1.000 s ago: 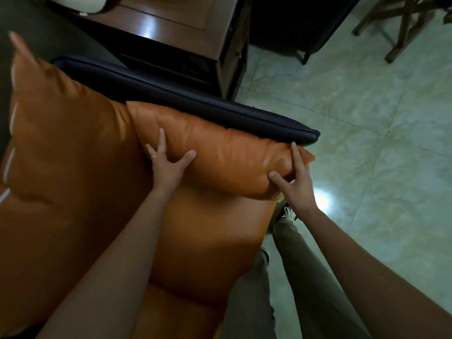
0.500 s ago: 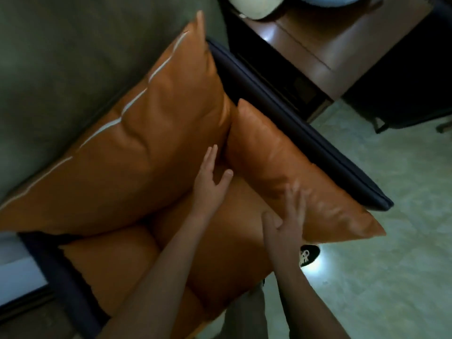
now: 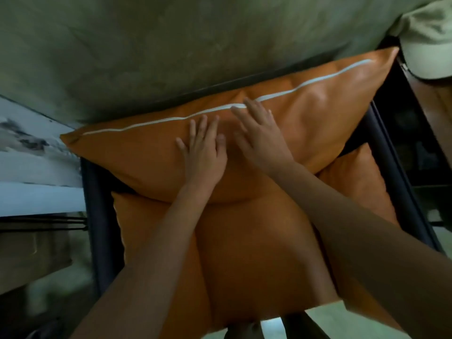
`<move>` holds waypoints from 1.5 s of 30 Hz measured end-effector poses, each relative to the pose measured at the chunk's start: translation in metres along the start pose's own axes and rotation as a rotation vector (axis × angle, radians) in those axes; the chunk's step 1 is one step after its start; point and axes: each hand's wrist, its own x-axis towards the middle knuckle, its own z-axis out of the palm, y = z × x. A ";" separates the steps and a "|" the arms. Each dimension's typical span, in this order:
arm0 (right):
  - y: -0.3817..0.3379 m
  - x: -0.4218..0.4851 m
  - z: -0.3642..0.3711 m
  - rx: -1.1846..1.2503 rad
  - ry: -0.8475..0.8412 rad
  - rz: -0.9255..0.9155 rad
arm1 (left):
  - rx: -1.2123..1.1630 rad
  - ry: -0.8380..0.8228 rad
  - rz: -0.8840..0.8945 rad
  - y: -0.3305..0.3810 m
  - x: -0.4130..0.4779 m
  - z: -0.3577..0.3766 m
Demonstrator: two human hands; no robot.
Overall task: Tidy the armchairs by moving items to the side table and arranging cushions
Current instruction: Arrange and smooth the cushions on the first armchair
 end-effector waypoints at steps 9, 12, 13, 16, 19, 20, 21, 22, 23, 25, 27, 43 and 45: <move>0.100 0.073 -0.007 -0.562 -0.197 -0.007 | 0.335 -0.007 -0.029 -0.055 0.037 0.022; 0.142 0.069 -0.048 -0.619 -0.217 0.021 | 0.385 0.036 -0.122 -0.071 0.036 0.010; 0.152 0.064 -0.062 -0.621 -0.210 0.025 | 0.403 0.060 -0.168 -0.080 0.035 0.002; 0.166 0.045 -0.084 -0.602 -0.224 0.053 | 0.404 0.037 -0.316 -0.108 0.024 -0.026; 0.155 0.046 -0.081 -0.584 -0.197 0.096 | 0.426 -0.041 -0.387 -0.103 0.017 -0.045; 0.145 0.050 -0.078 -0.550 -0.178 0.083 | 0.432 -0.039 -0.379 -0.091 0.021 -0.045; 0.133 0.053 -0.073 -0.517 -0.164 0.035 | 0.438 -0.030 -0.337 -0.076 0.027 -0.042; 0.123 0.054 -0.065 -0.493 -0.161 -0.037 | 0.441 -0.033 -0.265 -0.056 0.034 -0.034; 0.117 0.053 -0.055 -0.478 -0.177 -0.104 | 0.426 -0.055 -0.174 -0.031 0.042 -0.022; 0.122 0.044 -0.043 -0.476 -0.229 -0.148 | 0.366 -0.152 0.031 0.024 0.053 0.012; 0.147 0.034 -0.043 -0.483 -0.173 -0.116 | 0.352 -0.225 0.175 0.068 0.049 0.050; 0.232 0.021 -0.135 -0.191 0.263 0.244 | 0.340 0.007 -0.161 0.028 0.026 0.004; 0.221 0.025 -0.121 -0.280 0.230 0.154 | 0.335 -0.044 0.000 0.070 0.032 0.039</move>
